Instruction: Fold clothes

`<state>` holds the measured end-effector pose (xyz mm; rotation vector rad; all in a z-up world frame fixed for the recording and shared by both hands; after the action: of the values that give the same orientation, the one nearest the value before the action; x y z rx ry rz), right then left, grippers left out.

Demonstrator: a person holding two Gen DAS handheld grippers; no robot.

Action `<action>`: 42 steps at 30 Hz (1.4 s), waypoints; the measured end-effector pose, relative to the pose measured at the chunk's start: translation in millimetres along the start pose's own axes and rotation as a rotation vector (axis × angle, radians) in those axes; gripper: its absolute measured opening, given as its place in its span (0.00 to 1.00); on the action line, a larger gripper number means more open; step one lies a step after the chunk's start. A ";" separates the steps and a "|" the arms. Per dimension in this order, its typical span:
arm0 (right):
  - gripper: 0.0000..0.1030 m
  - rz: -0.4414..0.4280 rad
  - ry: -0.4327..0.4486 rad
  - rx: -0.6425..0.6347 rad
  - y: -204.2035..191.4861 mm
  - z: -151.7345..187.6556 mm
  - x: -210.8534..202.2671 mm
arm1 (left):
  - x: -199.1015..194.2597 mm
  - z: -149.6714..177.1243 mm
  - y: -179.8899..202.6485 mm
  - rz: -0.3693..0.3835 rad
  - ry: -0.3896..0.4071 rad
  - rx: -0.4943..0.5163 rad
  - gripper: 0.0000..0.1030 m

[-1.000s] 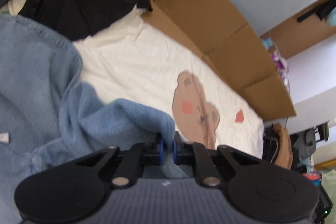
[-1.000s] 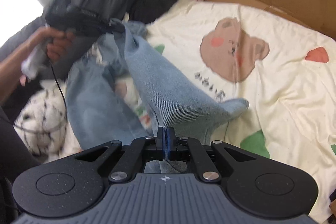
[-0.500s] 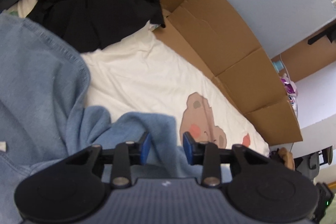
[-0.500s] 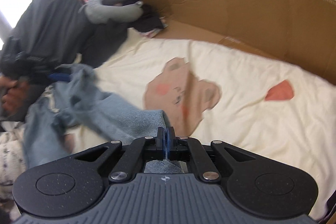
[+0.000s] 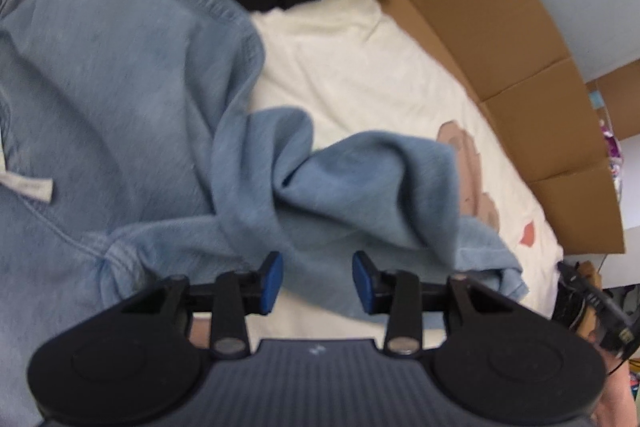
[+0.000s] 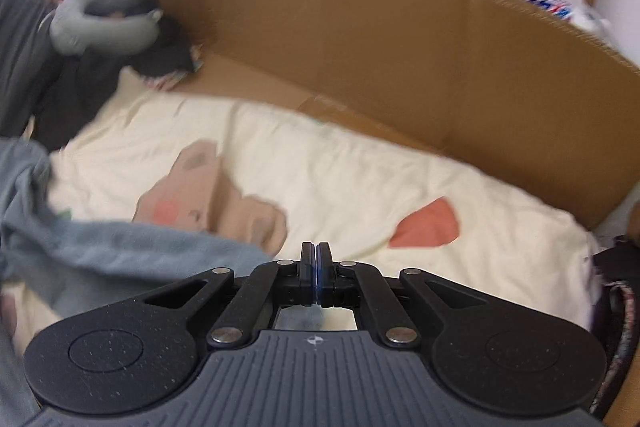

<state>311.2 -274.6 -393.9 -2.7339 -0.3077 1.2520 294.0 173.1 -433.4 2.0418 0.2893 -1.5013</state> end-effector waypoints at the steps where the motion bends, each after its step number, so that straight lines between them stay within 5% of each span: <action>1: 0.00 -0.003 0.016 0.008 0.8 -2.0 -4.0 | 2.0 1.9 -0.7 -0.005 -0.005 0.002 0.42; 10: 0.07 -0.066 -0.056 -0.005 -31.2 39.6 -17.5 | 15.7 18.1 -3.6 -0.023 -0.048 0.006 0.53; 12: 0.39 -0.080 -0.083 -0.007 -36.8 54.5 -16.4 | 18.4 21.3 -5.5 -0.030 -0.057 0.005 0.55; 14: 0.49 -0.096 -0.101 -0.012 -45.0 67.2 -13.9 | 21.5 24.9 -8.0 -0.039 -0.067 0.003 0.56; 25: 0.56 -0.073 -0.189 -0.164 -78.6 110.6 24.2 | 34.5 36.1 -17.8 -0.067 -0.092 0.001 0.64; 37: 0.56 0.020 -0.191 -0.232 -78.1 111.0 49.8 | 40.5 34.4 -28.5 -0.040 -0.054 -0.077 0.64; 42: 0.29 0.022 -0.179 -0.231 -71.9 107.3 44.7 | 44.2 32.4 -24.4 -0.027 -0.040 -0.081 0.65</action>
<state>248.6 -191.8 -482.9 -2.8220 -0.4681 1.5628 271.2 167.2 -488.5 1.9496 0.3578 -1.5204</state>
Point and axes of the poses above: each gripper's, at about its wrist camera, not at the fingertips, and x roughly the way its jaws point, y to its right, z to its underside, the point moved 8 cm from there along x, roughly the way its jaws point, and after that the axes turned 9 degrees about -z, right-handed, at the moved point
